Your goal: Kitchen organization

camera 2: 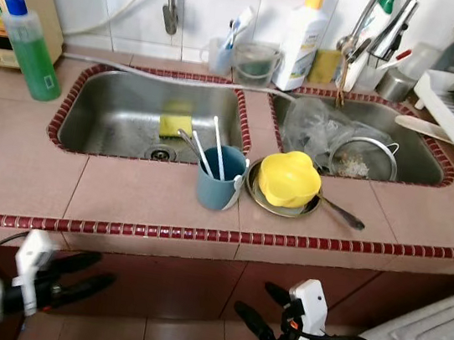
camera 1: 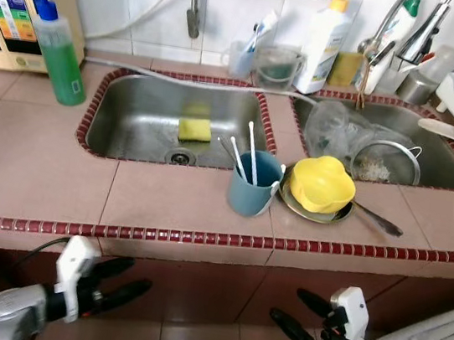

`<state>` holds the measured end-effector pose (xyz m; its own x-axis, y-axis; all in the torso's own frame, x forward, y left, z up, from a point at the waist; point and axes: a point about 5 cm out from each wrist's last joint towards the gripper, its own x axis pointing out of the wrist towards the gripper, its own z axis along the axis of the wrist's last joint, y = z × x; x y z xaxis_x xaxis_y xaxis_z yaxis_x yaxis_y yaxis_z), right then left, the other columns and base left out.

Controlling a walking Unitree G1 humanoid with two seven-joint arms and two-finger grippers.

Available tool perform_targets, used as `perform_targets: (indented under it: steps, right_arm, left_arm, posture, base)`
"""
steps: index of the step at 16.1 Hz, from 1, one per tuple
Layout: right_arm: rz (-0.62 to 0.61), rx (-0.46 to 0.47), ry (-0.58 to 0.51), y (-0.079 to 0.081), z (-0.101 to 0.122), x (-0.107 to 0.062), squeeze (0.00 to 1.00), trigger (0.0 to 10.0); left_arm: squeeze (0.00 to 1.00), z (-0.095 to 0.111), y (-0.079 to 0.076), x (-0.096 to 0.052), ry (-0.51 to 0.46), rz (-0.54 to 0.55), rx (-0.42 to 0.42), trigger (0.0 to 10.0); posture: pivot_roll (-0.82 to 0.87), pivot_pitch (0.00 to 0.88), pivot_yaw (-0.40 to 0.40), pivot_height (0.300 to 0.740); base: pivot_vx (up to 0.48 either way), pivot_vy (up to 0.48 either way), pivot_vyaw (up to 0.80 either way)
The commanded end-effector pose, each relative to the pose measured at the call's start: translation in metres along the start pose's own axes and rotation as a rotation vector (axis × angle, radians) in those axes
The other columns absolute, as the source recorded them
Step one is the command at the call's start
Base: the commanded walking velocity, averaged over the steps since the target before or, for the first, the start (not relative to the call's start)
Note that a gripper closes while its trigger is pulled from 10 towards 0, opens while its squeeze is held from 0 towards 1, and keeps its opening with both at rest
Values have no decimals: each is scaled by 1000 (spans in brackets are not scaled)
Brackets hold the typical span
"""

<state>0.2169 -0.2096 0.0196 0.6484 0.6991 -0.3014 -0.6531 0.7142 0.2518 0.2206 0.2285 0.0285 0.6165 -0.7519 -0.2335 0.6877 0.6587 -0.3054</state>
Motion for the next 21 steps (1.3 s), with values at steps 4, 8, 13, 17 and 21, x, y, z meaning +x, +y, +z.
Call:
perform_targets:
  steps: [4,8,13,17,21]
  right_arm:
    - [94,-25,-28,20,15,0,0,10000]
    - [211,-47,-13,47,18,6,0,10000]
    - [312,-109,-121,71,60,1,0,10000]
    - [287,-167,-219,66,99,-1,0,10000]
    - [269,-187,-244,63,109,1,0,10000]
  left_arm:
    - [0,11,-27,8,2,-138,23,10000]
    - [0,20,-68,30,-7,-338,-4,10000]
    - [0,60,-92,35,-80,-456,55,10000]
    - [0,83,-76,36,-144,-360,84,10000]
    - [0,91,-69,43,-211,-273,71,10000]
  posture:
    - [-42,37,-2,740]
    - [-55,39,7,740]
    - [-59,29,8,740]
    - [-60,16,8,740]
    - [-53,5,3,740]
  base:
    - [0,0,0]
    - [0,0,0]
    - [0,0,0]
    - [0,0,0]
    - [0,0,0]
